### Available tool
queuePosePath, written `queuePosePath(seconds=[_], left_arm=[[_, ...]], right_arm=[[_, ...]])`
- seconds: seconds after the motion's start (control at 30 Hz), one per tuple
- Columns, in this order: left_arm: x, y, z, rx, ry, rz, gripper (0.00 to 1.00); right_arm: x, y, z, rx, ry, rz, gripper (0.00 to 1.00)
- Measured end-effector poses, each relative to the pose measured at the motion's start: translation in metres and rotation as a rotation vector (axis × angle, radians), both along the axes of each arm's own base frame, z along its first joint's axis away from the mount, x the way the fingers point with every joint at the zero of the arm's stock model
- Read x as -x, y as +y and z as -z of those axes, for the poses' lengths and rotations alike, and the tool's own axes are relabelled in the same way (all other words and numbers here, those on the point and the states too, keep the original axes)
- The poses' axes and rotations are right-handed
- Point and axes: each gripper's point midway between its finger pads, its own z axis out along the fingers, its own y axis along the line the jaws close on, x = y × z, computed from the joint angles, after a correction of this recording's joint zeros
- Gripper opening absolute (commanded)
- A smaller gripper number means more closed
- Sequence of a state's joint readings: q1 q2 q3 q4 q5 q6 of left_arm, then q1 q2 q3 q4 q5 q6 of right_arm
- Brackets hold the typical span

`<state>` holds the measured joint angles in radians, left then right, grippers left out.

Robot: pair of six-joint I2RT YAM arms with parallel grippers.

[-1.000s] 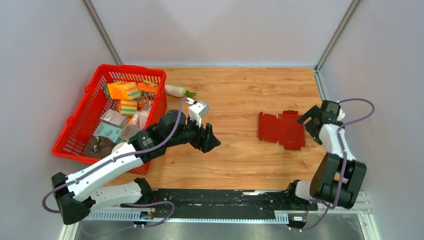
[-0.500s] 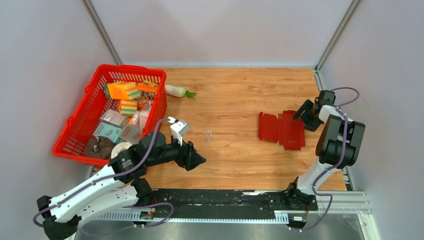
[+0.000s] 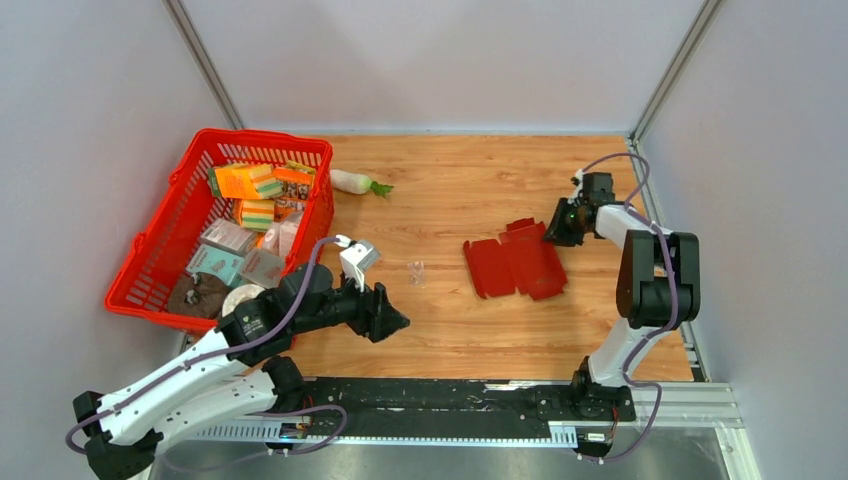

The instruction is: Fold the paper box

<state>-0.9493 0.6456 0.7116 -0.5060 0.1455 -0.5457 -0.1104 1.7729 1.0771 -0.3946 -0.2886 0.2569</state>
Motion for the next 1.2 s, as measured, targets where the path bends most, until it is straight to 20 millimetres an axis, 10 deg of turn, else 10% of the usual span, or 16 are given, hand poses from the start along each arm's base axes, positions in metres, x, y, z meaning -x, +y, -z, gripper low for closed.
queuePosePath(seconds=[0.47,0.77,1.2], left_arm=[[-0.025,-0.017,0.006,-0.13,0.043,-0.046,0.74],[-0.085,-0.05,0.011,-0.211,0.051,-0.145,0.75],[-0.236,-0.088,0.043,-0.247,0.071,-0.196,0.74]], right_arm=[[-0.002,0.141,-0.012,0.075,-0.125,-0.522,0.0],[-0.017,0.152,-0.019,0.058,-0.167,-0.668,0.0],[0.025,0.176,-0.027,-0.123,-0.131,-0.736,0.0]])
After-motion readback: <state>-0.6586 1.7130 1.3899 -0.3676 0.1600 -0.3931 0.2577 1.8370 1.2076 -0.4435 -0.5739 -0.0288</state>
